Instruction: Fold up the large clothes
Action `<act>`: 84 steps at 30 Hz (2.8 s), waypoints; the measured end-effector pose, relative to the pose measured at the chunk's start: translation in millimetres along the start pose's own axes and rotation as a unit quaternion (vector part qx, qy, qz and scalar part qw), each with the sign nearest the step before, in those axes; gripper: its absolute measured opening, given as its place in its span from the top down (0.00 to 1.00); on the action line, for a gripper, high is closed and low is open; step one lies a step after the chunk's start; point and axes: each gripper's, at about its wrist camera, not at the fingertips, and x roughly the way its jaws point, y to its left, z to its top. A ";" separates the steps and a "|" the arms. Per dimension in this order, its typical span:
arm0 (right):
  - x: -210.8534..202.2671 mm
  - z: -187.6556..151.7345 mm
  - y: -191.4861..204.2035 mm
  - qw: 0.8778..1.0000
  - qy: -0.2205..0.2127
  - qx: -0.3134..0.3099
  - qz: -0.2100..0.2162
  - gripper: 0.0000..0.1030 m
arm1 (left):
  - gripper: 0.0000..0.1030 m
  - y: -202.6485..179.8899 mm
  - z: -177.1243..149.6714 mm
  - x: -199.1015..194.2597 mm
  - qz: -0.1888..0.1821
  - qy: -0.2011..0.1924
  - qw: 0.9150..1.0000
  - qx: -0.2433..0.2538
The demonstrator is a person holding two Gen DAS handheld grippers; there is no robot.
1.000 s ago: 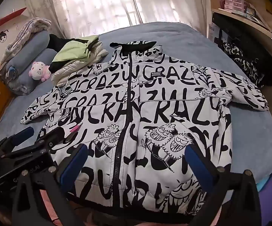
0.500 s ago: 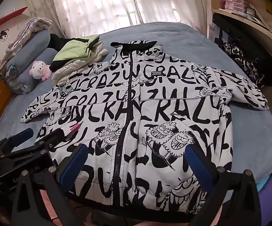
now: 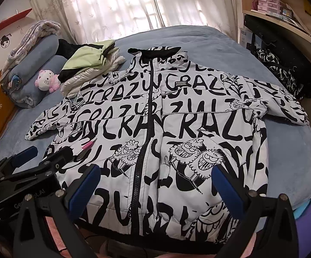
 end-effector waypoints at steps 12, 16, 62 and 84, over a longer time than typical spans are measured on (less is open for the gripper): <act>0.2 -2.2 0.0 1.000 -0.002 -0.001 0.000 0.00 | 0.11 5.0 3.0 -0.7 0.001 0.004 1.000 0.000; 2.7 -2.1 1.6 1.000 -0.002 -0.001 0.001 0.00 | 0.11 6.5 3.4 0.4 0.002 0.005 1.000 0.000; 14.1 25.2 -22.0 0.999 -0.036 0.000 0.020 0.00 | 0.11 -27.9 31.5 17.5 0.004 -0.002 0.999 0.036; -56.9 138.5 -154.3 0.955 -0.236 0.007 -0.178 0.00 | 0.11 -120.2 186.3 15.8 -0.077 -0.102 0.990 0.054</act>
